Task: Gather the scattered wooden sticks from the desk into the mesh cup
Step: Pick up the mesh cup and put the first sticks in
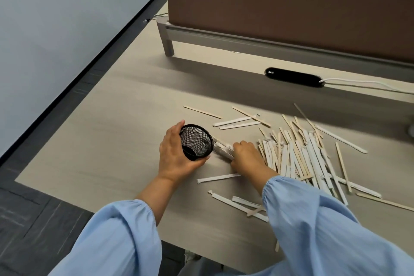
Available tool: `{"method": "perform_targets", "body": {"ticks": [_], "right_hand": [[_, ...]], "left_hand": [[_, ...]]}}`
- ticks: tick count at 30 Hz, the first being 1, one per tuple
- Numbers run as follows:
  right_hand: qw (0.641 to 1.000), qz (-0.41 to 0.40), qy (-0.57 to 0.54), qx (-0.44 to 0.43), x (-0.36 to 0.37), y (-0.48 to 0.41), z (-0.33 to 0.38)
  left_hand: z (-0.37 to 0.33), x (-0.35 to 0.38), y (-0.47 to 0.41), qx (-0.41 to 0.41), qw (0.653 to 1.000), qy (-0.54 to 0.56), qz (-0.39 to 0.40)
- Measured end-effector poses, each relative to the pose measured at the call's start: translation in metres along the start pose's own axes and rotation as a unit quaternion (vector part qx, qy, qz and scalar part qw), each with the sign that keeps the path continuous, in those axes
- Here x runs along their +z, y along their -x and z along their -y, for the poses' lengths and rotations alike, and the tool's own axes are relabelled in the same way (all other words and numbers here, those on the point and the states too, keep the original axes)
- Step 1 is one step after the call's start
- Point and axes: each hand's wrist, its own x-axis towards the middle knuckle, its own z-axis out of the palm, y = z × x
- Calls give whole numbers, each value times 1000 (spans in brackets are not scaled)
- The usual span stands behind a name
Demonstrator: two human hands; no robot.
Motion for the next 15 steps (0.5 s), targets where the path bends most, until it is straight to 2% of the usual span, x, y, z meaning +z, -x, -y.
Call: {"method": "perform_targets", "body": {"ticks": [5,9,13,15], "right_hand": [[1000,-2,-20,12,1,-1,1],[991,-48,-120,29,-8,-3,-7],[955,-104,-271,57,-26,-5,-14],[922,-135,-356,70,-36,-7,-17]], "left_hand": [[0,2,-7,12,1000,-4,15],[2,6,-13,18,1000,-4,19],[0,8,-18,20,999,6,31],[-1,10,-22,26,999,12,39]]}}
